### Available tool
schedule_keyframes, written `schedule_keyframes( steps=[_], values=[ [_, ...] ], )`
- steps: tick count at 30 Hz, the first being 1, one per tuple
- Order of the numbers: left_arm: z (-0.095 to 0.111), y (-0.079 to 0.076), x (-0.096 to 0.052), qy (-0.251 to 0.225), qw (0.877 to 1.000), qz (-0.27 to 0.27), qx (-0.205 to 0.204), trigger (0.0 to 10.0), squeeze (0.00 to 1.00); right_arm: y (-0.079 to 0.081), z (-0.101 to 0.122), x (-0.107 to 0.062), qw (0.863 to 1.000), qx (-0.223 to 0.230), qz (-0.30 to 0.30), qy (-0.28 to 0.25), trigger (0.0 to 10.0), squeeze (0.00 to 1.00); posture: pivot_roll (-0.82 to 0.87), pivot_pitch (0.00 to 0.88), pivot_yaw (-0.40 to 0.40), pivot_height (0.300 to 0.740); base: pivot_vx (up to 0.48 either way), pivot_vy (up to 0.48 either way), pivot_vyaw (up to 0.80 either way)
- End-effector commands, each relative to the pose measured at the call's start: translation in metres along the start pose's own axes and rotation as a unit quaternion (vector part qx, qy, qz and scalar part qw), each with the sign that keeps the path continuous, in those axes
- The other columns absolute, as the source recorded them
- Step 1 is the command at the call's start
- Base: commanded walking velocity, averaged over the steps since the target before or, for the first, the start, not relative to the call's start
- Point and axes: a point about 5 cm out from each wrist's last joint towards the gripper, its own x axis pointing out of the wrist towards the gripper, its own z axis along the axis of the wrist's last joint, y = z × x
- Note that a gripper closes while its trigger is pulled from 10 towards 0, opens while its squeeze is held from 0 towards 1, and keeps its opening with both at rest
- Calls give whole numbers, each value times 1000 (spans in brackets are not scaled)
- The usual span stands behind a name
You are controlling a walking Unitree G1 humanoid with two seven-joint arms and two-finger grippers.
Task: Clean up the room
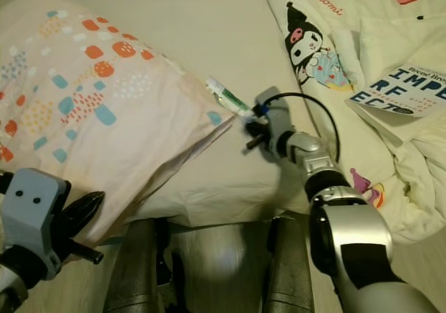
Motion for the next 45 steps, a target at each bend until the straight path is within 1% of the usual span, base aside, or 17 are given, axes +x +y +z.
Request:
schedule_keyframes(
  steps=[1,2,5,6,7,8,9,10,12,13,15,17,19,21,26,32,45],
  values=[
    [-8,0,-1,25,1000,-7,2,10000,0,16,-15,4,999,3,48,14,0,0,321,446,52,563,0,0,0],
    [-8,-1,-1,25,1000,-9,2,10000,0,28,-17,8,996,-2,90,11,0,0,320,446,53,563,0,0,0],
    [-9,-1,-1,25,1000,-10,2,10000,0,38,-19,12,992,-6,129,8,0,0,320,446,53,563,0,0,0],
    [-8,-1,0,24,1000,-11,2,10000,0,43,-16,14,990,-4,141,-3,1255,0,321,444,55,563,0,0,0],
    [-8,-1,0,24,1000,-11,2,10000,0,43,-16,14,990,-4,141,-3,1255,0,321,444,55,563,0,0,0],
    [-8,-1,0,24,1000,-12,2,10000,0,46,-12,17,988,-8,153,-14,5137,0,321,444,55,563,0,0,0],
    [-8,-1,0,23,1000,-13,2,10000,0,48,-9,18,986,-12,162,-22,5137,0,320,444,58,563,0,0,0],
    [-8,-1,0,23,1000,-13,2,10000,0,48,-3,20,987,-14,154,-36,10000,224,320,444,58,563,0,0,0],
    [-8,-1,0,23,1000,-13,2,10000,0,48,-3,20,987,-14,154,-36,10000,224,320,444,58,563,0,0,0],
    [-8,-1,1,23,1000,-14,2,10000,0,41,8,21,991,-10,114,-61,10000,1000,320,444,58,563,0,0,0],
    [-8,-2,1,22,1000,-15,1,10000,0,22,28,20,993,15,11,-115,10000,1000,316,446,60,563,0,0,0],
    [-8,-3,1,21,1000,-16,0,10000,0,13,34,17,991,22,-30,-131,10000,1000,316,446,60,563,0,0,0],
    [-7,-3,1,20,1000,-16,0,10000,0,-2,38,10,987,-5,-102,-123,10000,1000,322,445,60,563,0,0,0],
    [-7,-2,1,19,1000,-15,0,10000,0,-7,40,7,985,-19,-125,-121,10000,1000,322,445,60,563,0,0,0],
    [-8,-2,1,21,1000,-14,-1,10000,0,-12,46,3,978,-20,-151,-145,10000,1000,319,446,61,563,0,0,0],
    [-7,-3,1,20,1000,-15,-1,10000,0,-14,42,3,977,-25,-169,-127,10000,1000,323,448,63,563,0,0,0],
    [-3,1,-3,15,1000,-6,5,10000,0,-7,-10,3,985,-16,-172,22,10000,973,354,454,62,563,0,0,0]
  ],
)
